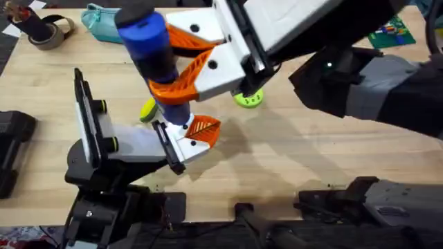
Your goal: Pick up the gripper from the table and insert it into the empty holder that is missing its gripper. Then pick up a screw, insert it into the mounting hole, and use the screwdriver to tighten it. Finally, clean up the table by picking up the vegetable and placing it into the bucket.
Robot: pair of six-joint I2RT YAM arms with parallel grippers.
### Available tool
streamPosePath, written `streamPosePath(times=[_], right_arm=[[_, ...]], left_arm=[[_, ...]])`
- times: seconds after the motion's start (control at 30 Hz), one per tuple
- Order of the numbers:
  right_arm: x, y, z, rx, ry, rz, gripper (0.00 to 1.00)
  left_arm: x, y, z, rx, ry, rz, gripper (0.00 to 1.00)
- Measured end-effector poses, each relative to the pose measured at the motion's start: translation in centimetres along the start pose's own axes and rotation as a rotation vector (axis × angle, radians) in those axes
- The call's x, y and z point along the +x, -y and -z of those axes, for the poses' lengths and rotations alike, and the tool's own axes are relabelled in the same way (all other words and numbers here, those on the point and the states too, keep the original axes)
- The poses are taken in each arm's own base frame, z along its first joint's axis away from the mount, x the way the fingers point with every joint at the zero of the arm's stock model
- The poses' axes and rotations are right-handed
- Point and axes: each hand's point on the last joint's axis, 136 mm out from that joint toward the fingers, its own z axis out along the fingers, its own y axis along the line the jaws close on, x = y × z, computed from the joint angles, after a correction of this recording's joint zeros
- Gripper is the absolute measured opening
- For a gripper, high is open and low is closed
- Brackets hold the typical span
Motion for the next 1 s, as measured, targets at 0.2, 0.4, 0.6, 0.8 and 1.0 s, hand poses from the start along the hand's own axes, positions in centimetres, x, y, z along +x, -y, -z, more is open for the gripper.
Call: streamPosePath(times=[0.2,0.4,0.6,0.8,1.0], right_arm=[[-0.78,0.02,0.17,0.002,0.021,-0.005,0.047],[-0.51,0.19,0.29,0.007,0.013,-0.051,0.045],[-0.19,0.25,0.29,0.009,0.005,-0.075,0.046],[-0.13,0.26,0.29,0.010,0.003,-0.073,0.046],[-0.05,0.28,0.29,0.010,0.002,-0.069,0.046]], left_arm=[[0.00,0.00,0.00,0.000,0.000,0.000,0.014],[0.00,0.00,0.00,0.000,0.000,0.000,0.014],[0.00,0.00,0.00,0.000,0.000,0.000,0.014],[0.01,0.00,0.00,0.000,0.000,0.000,0.014],[0.00,0.00,0.00,0.000,0.000,0.000,0.014]])
